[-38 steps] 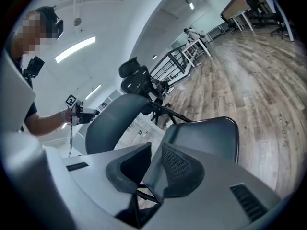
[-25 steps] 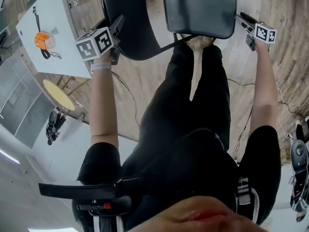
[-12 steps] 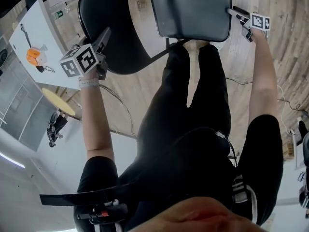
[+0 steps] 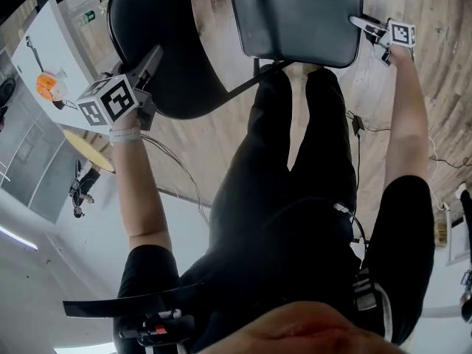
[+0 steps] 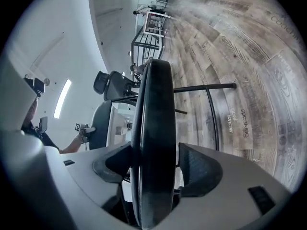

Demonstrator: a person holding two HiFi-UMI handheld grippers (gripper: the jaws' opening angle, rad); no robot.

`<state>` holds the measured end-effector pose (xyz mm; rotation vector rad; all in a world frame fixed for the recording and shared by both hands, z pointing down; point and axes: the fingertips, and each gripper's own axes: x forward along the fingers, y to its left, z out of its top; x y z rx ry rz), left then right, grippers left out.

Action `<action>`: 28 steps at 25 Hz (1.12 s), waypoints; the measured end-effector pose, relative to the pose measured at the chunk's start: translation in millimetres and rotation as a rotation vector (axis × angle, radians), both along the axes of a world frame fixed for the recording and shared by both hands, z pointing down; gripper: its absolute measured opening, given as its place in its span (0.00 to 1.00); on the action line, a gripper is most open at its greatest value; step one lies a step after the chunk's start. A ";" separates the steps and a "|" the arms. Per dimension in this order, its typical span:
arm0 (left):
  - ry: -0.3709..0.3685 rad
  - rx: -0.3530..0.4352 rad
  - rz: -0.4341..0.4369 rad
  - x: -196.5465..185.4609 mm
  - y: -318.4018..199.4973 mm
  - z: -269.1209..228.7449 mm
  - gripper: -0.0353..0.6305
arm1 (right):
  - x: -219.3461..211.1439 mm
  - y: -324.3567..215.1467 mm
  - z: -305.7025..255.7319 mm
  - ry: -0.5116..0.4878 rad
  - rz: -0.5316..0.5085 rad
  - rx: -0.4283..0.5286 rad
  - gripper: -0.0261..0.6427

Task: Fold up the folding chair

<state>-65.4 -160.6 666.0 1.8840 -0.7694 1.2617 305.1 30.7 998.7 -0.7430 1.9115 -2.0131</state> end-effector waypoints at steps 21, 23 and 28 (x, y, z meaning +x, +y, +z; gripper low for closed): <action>0.085 -0.029 0.009 6.2 4.5 -49.0 0.14 | -33.8 -14.9 -81.5 -0.080 -0.057 0.100 0.40; 0.088 -0.020 0.010 4.4 1.6 -57.6 0.14 | -41.9 -19.9 -100.8 -0.097 -0.075 0.135 0.38; 0.086 -0.013 0.003 -19.7 -7.1 -78.0 0.14 | -78.2 -31.4 -142.5 -0.109 -0.128 0.194 0.34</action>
